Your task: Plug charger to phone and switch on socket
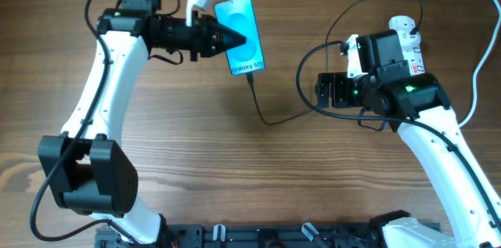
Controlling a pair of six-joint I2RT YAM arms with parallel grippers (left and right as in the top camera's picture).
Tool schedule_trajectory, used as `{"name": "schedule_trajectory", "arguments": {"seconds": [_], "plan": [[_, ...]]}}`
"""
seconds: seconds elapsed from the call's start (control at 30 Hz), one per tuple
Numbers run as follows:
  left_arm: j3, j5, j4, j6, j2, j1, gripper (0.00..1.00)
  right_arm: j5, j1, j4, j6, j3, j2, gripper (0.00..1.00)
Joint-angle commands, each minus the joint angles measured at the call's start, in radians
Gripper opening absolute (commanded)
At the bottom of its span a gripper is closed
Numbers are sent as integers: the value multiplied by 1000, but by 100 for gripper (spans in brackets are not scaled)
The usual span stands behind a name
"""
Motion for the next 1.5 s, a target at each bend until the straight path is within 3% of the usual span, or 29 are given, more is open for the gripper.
{"name": "schedule_trajectory", "arguments": {"seconds": [0.0, 0.13, 0.23, 0.3, 0.37, 0.47, 0.53, 0.83, 0.93, 1.2, 1.33, 1.47], "plan": [[-1, -206, -49, 24, -29, -37, 4, 18, -3, -5, -17, 22, -13, 100], [-2, -401, -69, -153, -27, -61, 4, 17, -3, -5, -16, 22, -11, 100], [-2, -424, -54, -247, -18, -61, 4, 8, -3, -5, -16, 22, -11, 100], [-2, -423, -22, -383, -4, -61, 4, -99, -3, -3, -21, 22, -11, 98], [-2, -419, 16, -526, -1, -61, 4, -237, -3, 5, -75, 22, -11, 82], [-2, -356, 73, -734, -1, -61, 4, -429, -3, 5, -119, 22, -11, 36], [-2, -292, 111, -832, -1, -73, 4, -515, 5, 15, -151, 22, -11, 59], [-2, -258, 227, -1002, -1, -171, 4, -516, 89, 86, -166, 22, -11, 63], [-2, -259, 232, -1002, -1, -176, 4, -515, 94, 99, -162, 22, -11, 51], [-2, -258, 245, -998, -1, -177, 4, -473, 93, 183, -136, 22, -11, 41], [-2, -259, 246, -998, -1, -177, 4, -474, 94, 201, -136, 22, -11, 24], [-2, -259, 246, -999, -1, -177, 4, -475, 94, 216, -107, 22, -11, 20]]}}
